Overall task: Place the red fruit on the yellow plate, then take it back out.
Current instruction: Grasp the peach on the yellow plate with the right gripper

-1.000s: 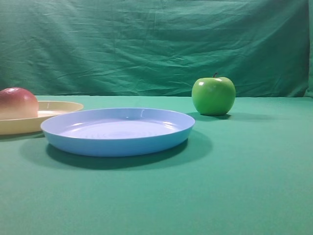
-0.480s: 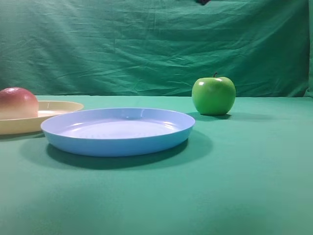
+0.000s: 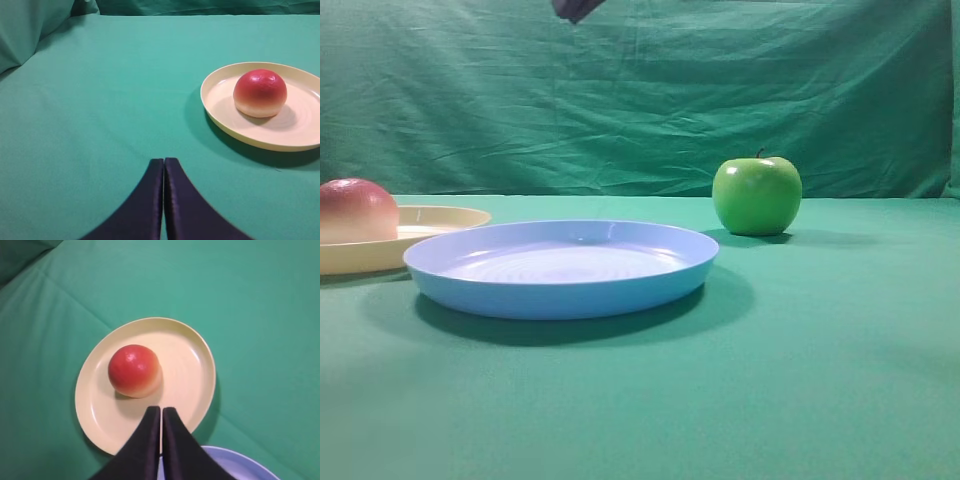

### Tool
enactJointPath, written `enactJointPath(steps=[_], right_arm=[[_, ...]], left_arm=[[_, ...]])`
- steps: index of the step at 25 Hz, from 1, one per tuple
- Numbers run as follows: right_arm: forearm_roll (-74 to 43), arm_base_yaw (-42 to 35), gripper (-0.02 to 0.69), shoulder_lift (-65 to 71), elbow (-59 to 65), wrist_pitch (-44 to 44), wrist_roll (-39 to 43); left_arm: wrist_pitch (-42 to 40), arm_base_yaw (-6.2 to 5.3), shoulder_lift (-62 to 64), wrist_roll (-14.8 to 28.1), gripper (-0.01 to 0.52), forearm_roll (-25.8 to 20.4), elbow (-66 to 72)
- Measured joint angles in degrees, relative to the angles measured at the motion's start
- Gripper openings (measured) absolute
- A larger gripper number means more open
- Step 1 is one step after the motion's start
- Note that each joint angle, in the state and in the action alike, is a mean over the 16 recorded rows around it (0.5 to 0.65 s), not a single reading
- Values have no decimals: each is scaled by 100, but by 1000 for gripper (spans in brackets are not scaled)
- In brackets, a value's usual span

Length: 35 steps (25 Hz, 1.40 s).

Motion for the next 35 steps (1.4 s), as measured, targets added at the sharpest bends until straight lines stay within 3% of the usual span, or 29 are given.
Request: enactJointPath(steps=[11, 15, 18, 29, 32, 35], right_arm=[[470, 14, 9, 1458, -1952, 1331, -319], [607, 21, 58, 1855, -2449, 1605, -483], [693, 33, 142, 2075, -2674, 1659, -635], [744, 318, 568, 2547, -2895, 1071, -1070], [711, 439, 640, 2672, -2895, 766, -1091], [672, 563, 667, 2804, -2895, 413, -1103]], left_arm=[[0, 0, 0, 0, 0, 0, 0], [0, 0, 0, 0, 0, 0, 0], [0, 0, 0, 0, 0, 0, 0], [0, 0, 0, 0, 0, 0, 0], [0, 0, 0, 0, 0, 0, 0], [0, 0, 0, 0, 0, 0, 0]])
